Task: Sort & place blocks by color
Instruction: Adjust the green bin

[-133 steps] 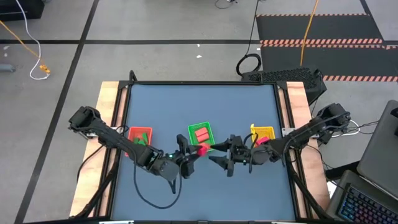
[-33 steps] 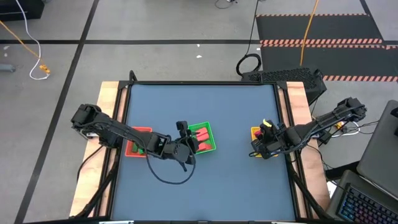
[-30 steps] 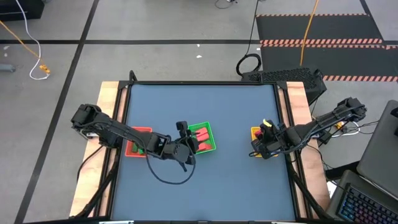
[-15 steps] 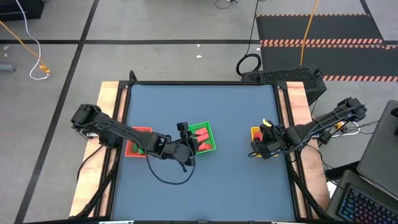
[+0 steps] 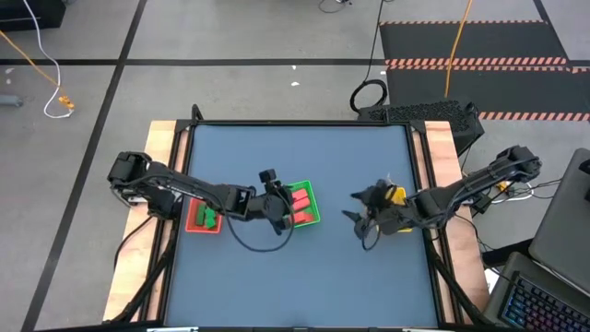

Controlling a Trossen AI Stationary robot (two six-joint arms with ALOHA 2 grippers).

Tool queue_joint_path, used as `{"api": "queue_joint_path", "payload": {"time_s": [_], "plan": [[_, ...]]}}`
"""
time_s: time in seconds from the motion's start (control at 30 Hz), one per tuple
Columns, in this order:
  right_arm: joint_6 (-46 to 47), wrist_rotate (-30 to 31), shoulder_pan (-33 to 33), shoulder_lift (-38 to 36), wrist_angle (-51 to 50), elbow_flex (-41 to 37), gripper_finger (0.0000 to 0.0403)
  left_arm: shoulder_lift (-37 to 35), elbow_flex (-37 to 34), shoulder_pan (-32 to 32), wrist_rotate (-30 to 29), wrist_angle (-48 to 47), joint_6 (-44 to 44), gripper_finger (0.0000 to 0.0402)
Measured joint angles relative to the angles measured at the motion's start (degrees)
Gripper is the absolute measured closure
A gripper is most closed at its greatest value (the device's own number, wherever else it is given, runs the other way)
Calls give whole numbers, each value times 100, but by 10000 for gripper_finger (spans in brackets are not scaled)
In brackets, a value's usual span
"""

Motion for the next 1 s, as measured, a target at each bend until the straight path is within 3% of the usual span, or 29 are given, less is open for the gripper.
{"api": "queue_joint_path", "payload": {"time_s": [0.13,0.47,0.6,0.73,0.83,1.0], "plan": [[-956,-387,-202,538,1164,0,130,0,-135,76,268,295,-127,227],[-354,-230,-1207,2007,1631,-2,157,0,-154,86,233,178,-168,227],[-579,-432,-1409,2463,2447,-4,166,0,-154,84,163,-357,-276,227],[-812,-490,-1572,2708,2875,-3,172,0,-156,86,-293,-1119,-688,227],[-813,-153,-1716,2750,2770,-1,177,0,-156,113,-548,-1545,-1037,227],[-654,54,-1919,2750,2624,-2,188,0,-156,197,-456,-1757,-1620,227]]}}
